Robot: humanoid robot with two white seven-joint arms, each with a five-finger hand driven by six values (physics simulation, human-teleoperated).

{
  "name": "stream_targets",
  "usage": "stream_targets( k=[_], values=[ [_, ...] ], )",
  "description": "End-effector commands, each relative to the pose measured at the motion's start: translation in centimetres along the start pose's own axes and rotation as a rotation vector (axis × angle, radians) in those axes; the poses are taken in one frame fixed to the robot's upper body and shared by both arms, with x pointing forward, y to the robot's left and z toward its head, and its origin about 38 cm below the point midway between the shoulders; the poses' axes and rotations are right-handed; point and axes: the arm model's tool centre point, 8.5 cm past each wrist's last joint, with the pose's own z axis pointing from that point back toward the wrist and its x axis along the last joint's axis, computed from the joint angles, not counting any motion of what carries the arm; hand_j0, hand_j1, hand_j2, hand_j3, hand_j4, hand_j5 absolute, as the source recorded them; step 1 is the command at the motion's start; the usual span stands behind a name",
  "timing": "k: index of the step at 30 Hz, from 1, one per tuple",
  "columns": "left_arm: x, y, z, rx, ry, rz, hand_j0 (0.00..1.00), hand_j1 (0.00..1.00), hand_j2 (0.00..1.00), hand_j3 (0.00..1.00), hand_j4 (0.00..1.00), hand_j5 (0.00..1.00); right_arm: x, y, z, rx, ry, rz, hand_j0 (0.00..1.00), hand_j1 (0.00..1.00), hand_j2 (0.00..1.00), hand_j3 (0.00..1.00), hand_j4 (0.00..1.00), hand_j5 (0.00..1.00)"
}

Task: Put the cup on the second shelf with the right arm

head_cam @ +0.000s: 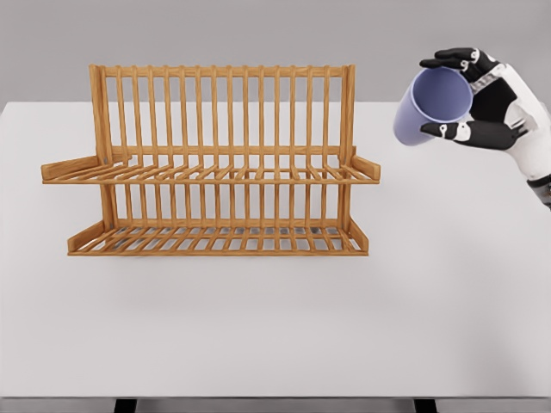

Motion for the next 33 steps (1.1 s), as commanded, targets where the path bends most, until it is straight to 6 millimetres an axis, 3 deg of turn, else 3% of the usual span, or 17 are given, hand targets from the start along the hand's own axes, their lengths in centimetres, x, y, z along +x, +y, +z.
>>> stream_targets(
  k=[1, 4, 33],
  values=[
    [0.0, 0.0, 0.0, 0.000, -0.001, 0.000, 1.00, 1.00, 1.00, 1.00, 1.00, 1.00, -0.4, 0.5, -0.3, 0.002, -0.002, -0.020, 0.68, 0.68, 0.68, 0.68, 0.68, 0.68],
    [0.0, 0.0, 0.0, 0.000, 0.001, 0.000, 1.00, 1.00, 1.00, 1.00, 1.00, 1.00, -0.5, 1.1, -1.4, 0.017, -0.003, -0.008, 0.68, 0.68, 0.68, 0.68, 0.68, 0.68],
    [0.0, 0.0, 0.0, 0.000, 0.001, 0.000, 1.00, 1.00, 1.00, 1.00, 1.00, 1.00, -1.8, 4.8, -4.5, 0.083, -0.020, -0.035, 0.68, 0.68, 0.68, 0.68, 0.68, 0.68]
  ],
)
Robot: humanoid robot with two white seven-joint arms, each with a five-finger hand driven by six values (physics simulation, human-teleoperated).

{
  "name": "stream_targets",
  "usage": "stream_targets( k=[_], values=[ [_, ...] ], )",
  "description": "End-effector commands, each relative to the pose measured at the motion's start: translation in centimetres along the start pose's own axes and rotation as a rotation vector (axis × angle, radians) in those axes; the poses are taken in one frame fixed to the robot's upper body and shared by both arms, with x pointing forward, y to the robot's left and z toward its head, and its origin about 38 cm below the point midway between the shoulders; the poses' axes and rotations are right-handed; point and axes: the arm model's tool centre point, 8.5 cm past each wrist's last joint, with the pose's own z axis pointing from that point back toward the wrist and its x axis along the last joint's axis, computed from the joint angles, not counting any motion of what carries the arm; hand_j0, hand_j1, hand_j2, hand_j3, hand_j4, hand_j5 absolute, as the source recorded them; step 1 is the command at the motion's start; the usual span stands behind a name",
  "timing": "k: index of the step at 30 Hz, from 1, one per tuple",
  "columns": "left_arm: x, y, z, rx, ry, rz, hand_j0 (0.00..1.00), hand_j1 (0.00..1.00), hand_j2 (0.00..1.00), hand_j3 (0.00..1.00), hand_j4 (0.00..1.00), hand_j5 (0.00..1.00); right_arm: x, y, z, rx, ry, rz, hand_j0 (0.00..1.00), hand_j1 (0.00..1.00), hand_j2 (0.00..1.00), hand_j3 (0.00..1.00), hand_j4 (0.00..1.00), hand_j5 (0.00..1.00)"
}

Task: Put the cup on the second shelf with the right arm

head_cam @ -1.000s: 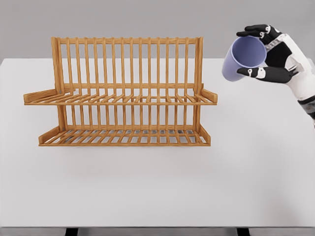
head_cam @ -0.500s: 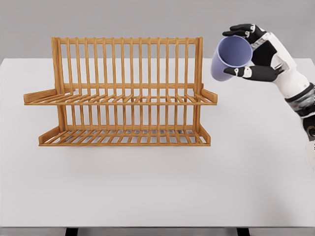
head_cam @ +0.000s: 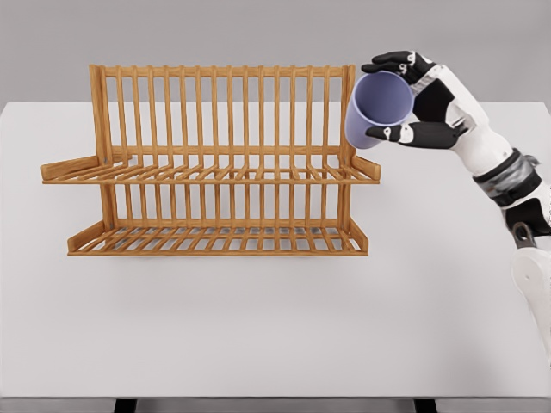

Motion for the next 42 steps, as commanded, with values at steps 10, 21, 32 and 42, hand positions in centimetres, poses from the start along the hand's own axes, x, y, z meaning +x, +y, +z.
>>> stream_targets(
  k=[10, 21, 32, 42],
  values=[
    [0.0, 0.0, 0.0, 0.000, 0.001, 0.000, 1.00, 1.00, 1.00, 1.00, 1.00, 1.00, -0.4, 1.6, -1.3, 0.055, 0.009, 0.025, 0.68, 0.68, 0.68, 0.68, 0.68, 0.68],
    [0.0, 0.0, 0.0, 0.000, 0.001, 0.000, 1.00, 1.00, 1.00, 1.00, 1.00, 1.00, 0.4, 3.6, -2.2, 0.127, -0.011, 0.063, 0.69, 0.69, 0.69, 0.69, 0.69, 0.69],
    [0.1, 0.0, 0.0, 0.000, -0.001, 0.000, 1.00, 1.00, 1.00, 1.00, 1.00, 1.00, 0.7, 4.6, -2.3, 0.154, -0.034, 0.073, 0.70, 0.70, 0.70, 0.70, 0.70, 0.70],
    [0.0, 0.0, 0.0, 0.000, -0.001, 0.000, 1.00, 1.00, 1.00, 1.00, 1.00, 1.00, 0.4, 5.1, -1.8, 0.164, -0.020, 0.085, 0.73, 0.73, 0.73, 0.73, 0.73, 0.73]
  ],
)
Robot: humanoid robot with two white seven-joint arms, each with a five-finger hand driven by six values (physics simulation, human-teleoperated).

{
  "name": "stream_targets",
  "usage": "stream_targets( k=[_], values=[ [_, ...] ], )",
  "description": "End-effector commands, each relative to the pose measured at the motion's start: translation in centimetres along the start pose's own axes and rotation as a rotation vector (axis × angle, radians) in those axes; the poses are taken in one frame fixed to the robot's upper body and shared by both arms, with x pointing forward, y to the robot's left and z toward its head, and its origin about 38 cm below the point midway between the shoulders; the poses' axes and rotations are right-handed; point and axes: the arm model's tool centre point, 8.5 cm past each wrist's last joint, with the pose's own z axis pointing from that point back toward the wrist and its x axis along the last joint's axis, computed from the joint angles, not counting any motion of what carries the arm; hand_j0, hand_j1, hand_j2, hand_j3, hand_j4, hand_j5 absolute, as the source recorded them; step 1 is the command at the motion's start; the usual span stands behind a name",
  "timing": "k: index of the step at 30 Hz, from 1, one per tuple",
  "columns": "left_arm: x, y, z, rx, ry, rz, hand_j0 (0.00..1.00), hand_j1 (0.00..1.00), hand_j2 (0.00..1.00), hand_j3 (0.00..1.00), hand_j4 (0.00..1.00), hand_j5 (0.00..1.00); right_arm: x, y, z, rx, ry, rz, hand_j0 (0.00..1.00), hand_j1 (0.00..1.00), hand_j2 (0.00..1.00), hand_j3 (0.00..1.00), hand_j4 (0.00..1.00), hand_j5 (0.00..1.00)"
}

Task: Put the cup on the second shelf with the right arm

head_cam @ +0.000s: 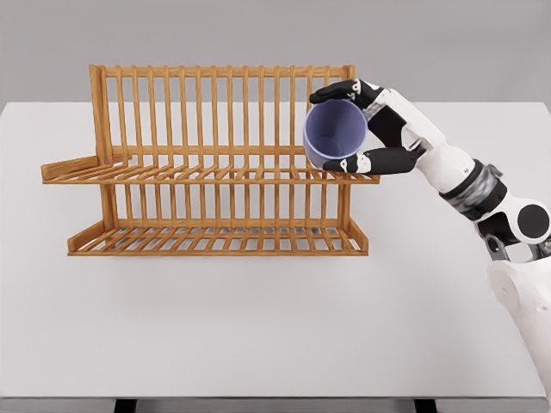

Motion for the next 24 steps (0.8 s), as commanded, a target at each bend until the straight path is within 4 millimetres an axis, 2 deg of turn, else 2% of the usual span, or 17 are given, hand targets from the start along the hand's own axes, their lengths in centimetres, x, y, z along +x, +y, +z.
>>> stream_targets(
  k=[1, 2, 6, 10, 18, 24],
  values=[
    [0.0, 0.0, 0.0, 0.000, 0.001, 0.000, 1.00, 1.00, 1.00, 1.00, 1.00, 1.00, 0.3, 0.1, -0.1, 0.007, -0.008, 0.005, 0.73, 0.73, 0.73, 0.73, 0.73, 0.73],
    [0.0, 0.0, 0.0, 0.000, 0.001, 0.000, 1.00, 1.00, 1.00, 1.00, 1.00, 1.00, 0.4, 0.1, -0.1, 0.008, -0.009, 0.005, 0.73, 0.73, 0.73, 0.73, 0.73, 0.73],
    [0.0, 0.0, 0.0, 0.000, 0.001, 0.000, 1.00, 1.00, 1.00, 1.00, 1.00, 1.00, 0.4, 0.2, -0.1, 0.009, -0.008, 0.006, 0.96, 0.96, 0.96, 0.96, 0.96, 0.96],
    [0.0, 0.0, 0.0, 0.000, 0.001, 0.000, 1.00, 1.00, 1.00, 1.00, 1.00, 1.00, 1.1, 0.4, -0.3, 0.019, -0.026, 0.016, 0.97, 0.97, 0.97, 0.97, 0.97, 0.97],
    [0.0, 0.0, 0.0, 0.000, 0.000, 0.001, 1.00, 1.00, 1.00, 1.00, 1.00, 1.00, 0.9, 0.8, 0.0, 0.017, -0.024, 0.003, 0.99, 0.99, 0.99, 0.99, 0.99, 0.99],
    [0.1, 0.0, 0.0, 0.000, -0.001, 0.001, 1.00, 1.00, 1.00, 1.00, 1.00, 1.00, 3.2, 0.4, 0.8, 0.048, -0.044, 0.030, 0.99, 0.99, 0.99, 0.99, 0.99, 0.99]
  ],
)
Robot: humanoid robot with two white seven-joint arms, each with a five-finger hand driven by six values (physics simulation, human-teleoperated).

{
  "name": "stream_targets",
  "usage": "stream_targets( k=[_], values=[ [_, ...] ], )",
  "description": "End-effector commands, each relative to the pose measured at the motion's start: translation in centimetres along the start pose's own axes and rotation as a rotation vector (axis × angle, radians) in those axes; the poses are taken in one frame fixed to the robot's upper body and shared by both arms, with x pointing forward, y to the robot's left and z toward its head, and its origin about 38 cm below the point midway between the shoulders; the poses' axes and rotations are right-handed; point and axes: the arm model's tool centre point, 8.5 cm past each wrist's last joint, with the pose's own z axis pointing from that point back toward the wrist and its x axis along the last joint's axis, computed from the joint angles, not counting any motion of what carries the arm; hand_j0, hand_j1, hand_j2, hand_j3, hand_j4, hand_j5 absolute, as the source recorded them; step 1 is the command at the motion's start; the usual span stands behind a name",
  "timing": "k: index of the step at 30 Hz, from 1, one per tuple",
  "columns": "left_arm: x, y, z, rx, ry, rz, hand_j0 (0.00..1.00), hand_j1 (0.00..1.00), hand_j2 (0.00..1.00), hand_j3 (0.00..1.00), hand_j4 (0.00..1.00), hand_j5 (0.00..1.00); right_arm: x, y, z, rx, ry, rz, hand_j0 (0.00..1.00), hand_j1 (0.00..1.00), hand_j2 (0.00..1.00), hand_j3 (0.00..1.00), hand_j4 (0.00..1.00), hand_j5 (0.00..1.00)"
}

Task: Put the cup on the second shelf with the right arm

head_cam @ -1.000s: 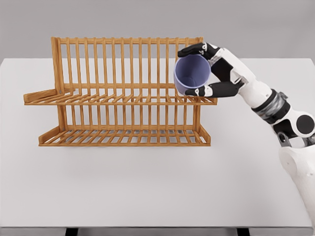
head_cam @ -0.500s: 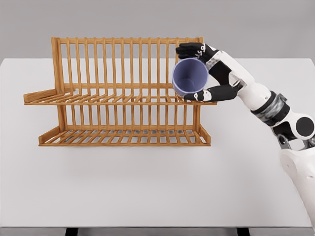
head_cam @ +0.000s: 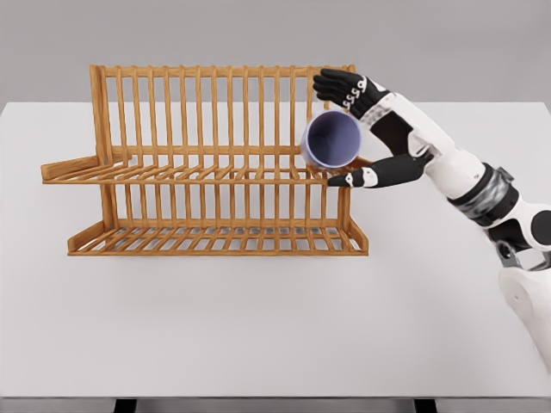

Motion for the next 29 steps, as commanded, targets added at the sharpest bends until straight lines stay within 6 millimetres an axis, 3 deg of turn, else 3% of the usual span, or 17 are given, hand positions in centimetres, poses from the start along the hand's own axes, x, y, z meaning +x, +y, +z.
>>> stream_targets(
  k=[1, 7, 17, 29],
  values=[
    [0.0, 0.0, 0.0, 0.000, 0.000, 0.001, 1.00, 1.00, 1.00, 1.00, 1.00, 1.00, 1.6, -0.6, 0.5, 0.017, -0.019, 0.004, 0.99, 0.99, 0.99, 0.99, 0.99, 0.99],
    [0.0, 0.0, 0.0, 0.000, 0.001, 0.000, 1.00, 1.00, 1.00, 1.00, 1.00, 1.00, 2.3, -1.6, 2.0, 0.012, -0.005, -0.015, 0.99, 0.99, 0.99, 0.99, 0.99, 0.99],
    [0.0, 0.0, 0.0, 0.000, 0.001, 0.000, 1.00, 1.00, 1.00, 1.00, 1.00, 1.00, 2.5, -3.3, 7.1, -0.072, 0.081, -0.004, 1.00, 1.00, 1.00, 1.00, 1.00, 1.00],
    [0.0, 0.0, 0.0, 0.000, -0.001, 0.001, 1.00, 1.00, 1.00, 1.00, 1.00, 1.00, 2.5, -3.3, 7.7, -0.082, 0.090, 0.000, 1.00, 1.00, 1.00, 1.00, 1.00, 1.00]
  ],
)
